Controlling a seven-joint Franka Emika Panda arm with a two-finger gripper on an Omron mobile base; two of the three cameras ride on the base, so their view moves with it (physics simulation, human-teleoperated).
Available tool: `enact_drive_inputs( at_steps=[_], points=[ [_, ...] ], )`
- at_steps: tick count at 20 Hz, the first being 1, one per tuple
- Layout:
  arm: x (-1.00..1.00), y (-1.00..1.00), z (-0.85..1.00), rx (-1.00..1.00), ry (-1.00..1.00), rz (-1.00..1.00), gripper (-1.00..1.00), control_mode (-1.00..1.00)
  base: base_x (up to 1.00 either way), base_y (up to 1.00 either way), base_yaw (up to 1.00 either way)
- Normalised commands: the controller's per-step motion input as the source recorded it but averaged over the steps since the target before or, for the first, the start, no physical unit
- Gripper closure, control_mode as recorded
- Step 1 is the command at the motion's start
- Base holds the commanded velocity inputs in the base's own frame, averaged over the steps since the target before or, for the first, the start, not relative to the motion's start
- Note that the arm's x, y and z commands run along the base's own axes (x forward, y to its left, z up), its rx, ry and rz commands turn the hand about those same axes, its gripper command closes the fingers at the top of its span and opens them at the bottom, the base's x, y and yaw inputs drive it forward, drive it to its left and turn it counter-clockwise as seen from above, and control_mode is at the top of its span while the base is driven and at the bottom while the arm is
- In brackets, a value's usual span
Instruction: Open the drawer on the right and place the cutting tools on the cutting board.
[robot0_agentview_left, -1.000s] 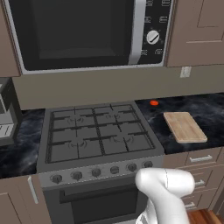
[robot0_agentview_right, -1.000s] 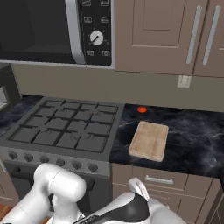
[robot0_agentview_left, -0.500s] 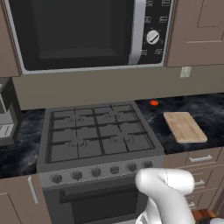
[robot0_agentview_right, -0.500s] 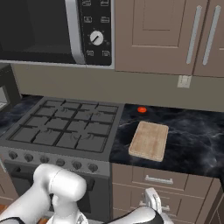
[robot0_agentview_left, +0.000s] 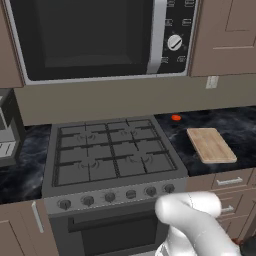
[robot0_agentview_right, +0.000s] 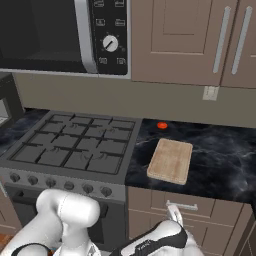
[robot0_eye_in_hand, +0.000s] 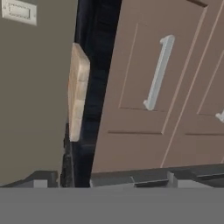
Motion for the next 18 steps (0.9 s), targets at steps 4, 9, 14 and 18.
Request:
enact_drive_inputs(
  at_steps=[4,9,14,18],
  points=[
    [0.62,-0.24,-0.46,0.00,-0.07,0.00,-1.00,-1.00,0.00,0.00,0.00],
    [0.44,-0.43,-0.56,0.00,-0.12,0.00,-1.00,-1.00,0.00,0.00,0.00],
    [0.42,-0.48,-0.40,0.10,-0.15,0.00,-1.00,-1.00,0.00,0.00,0.00],
    [0.41,-0.40,-0.37,0.17,-0.14,0.00,-1.00,-1.00,0.00,0.00,0.00]
  ],
)
